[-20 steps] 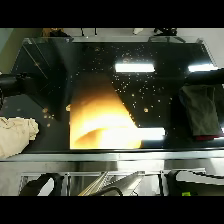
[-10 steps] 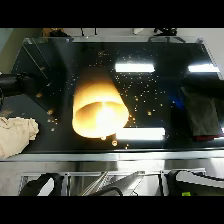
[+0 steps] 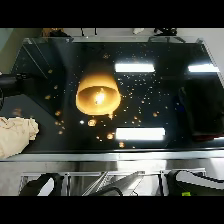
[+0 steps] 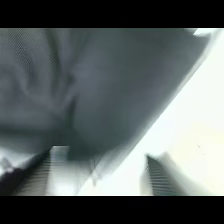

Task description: Fold the shirts.

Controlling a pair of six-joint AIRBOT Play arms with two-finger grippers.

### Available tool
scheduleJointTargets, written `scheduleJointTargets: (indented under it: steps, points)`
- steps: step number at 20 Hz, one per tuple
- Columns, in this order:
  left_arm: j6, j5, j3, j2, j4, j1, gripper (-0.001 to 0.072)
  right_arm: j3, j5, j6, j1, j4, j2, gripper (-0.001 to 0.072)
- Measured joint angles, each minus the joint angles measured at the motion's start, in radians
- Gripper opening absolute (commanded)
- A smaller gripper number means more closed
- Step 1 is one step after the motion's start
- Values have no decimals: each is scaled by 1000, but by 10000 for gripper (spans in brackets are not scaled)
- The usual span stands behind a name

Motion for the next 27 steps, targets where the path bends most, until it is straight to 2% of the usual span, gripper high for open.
scheduleJointTargets:
  steps: [3,4,5,6,9,12,15,19,23,27]
  points:
    - [0,2,0,0,2,0,15,-9,-2,-21,0,2,-3,692]
    - [0,5,0,0,2,0,15,-2,-3,-30,2,20,-3,552]
    - [1,4,0,0,2,0,15,8,-7,-42,5,54,-3,233]
    - [1,3,0,0,1,0,15,17,-14,-61,15,108,1,38]
    - [1,-18,0,0,-3,0,14,31,-53,-119,86,269,30,33]
    - [-14,-42,-30,24,-5,0,14,18,-90,-167,236,349,74,33]
    - [-52,-63,-184,128,-6,0,14,-101,-143,-197,464,386,156,33]
    - [-103,-84,-491,337,-6,0,14,-341,-305,-216,749,402,260,33]
    - [-134,-95,-666,483,-6,0,15,-454,-389,-219,867,423,275,33]
    - [-145,-98,-723,562,-4,0,15,-484,-414,-222,900,435,259,33]
